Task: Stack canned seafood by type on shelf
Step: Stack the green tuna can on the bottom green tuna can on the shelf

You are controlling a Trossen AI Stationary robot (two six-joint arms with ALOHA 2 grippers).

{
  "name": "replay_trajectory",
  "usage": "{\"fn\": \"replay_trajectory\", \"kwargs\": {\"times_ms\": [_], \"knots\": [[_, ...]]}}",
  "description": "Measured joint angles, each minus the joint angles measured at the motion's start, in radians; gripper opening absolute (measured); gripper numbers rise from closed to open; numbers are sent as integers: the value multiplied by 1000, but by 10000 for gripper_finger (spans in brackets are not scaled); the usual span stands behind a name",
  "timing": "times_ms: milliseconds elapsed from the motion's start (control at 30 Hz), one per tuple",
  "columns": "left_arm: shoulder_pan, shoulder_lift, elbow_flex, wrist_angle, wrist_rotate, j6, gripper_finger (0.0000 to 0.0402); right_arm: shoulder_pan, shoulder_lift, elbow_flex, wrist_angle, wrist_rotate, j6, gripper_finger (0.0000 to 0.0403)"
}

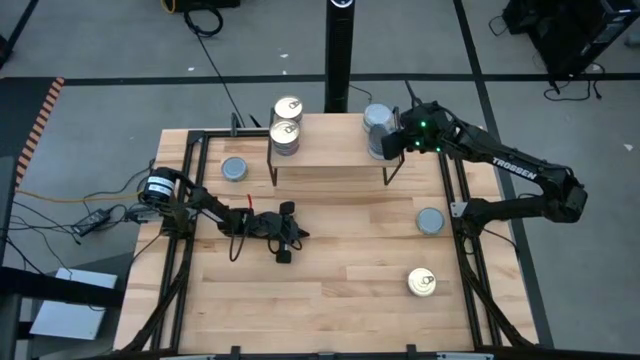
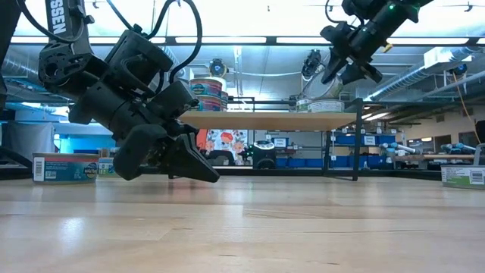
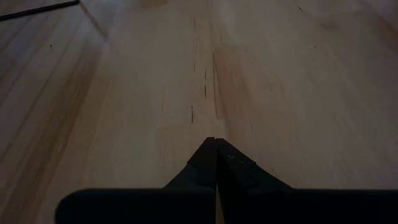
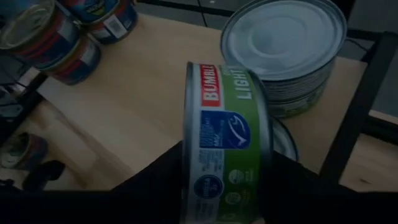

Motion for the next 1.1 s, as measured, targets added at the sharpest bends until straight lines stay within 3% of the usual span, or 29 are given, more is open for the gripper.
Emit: {"fn": "replay_trajectory", "kwargs": {"times_ms": [300,633,1100], "knots": [[0,0,0,0,0,0,4,14,2,-1,92,-82,51,154],[0,0,0,-1,0,0,4,7,44,-13,93,-93,66,155],[0,0,0,-7,0,-13,4,-16,57,-18,47,-77,38,199]]}}
